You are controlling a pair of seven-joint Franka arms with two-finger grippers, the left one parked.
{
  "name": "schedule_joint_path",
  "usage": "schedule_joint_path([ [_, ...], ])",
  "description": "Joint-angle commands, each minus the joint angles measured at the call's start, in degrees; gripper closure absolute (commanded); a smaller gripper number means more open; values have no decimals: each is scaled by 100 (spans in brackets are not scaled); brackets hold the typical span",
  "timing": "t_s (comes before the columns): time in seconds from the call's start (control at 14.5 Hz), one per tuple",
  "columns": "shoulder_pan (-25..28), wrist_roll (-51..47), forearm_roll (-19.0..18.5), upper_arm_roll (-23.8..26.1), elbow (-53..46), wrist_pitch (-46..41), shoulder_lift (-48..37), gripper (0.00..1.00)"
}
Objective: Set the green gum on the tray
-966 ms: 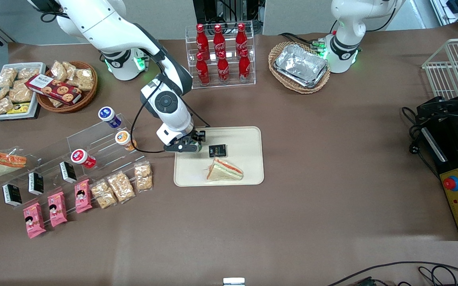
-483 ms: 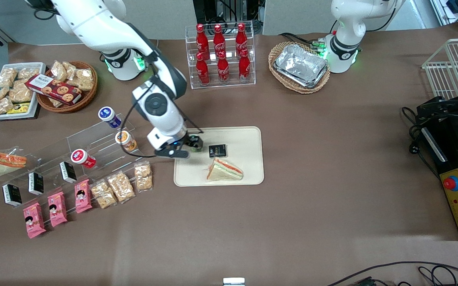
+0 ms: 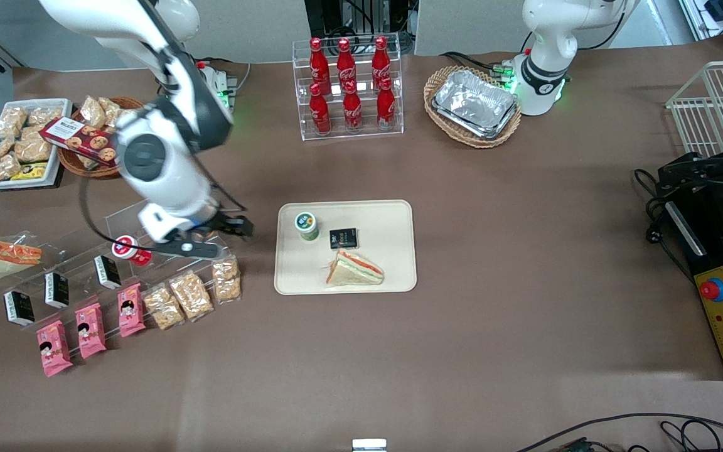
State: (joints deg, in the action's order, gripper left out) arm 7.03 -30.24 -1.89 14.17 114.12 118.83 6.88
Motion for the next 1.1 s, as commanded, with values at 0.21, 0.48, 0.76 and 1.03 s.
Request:
schedule_joint_path([
  [0.21,-1352,1862,408,16,-1056,-1966,-469,0],
  [0.48,-1486,2591,408,-484,-1795,-2689,-443,0],
  [0.76,-1494,2989,373,-862,-2209,-3110,-425,0],
  [1.03,-1494,3541,365,-1179,-2342,-3366,-425,0],
])
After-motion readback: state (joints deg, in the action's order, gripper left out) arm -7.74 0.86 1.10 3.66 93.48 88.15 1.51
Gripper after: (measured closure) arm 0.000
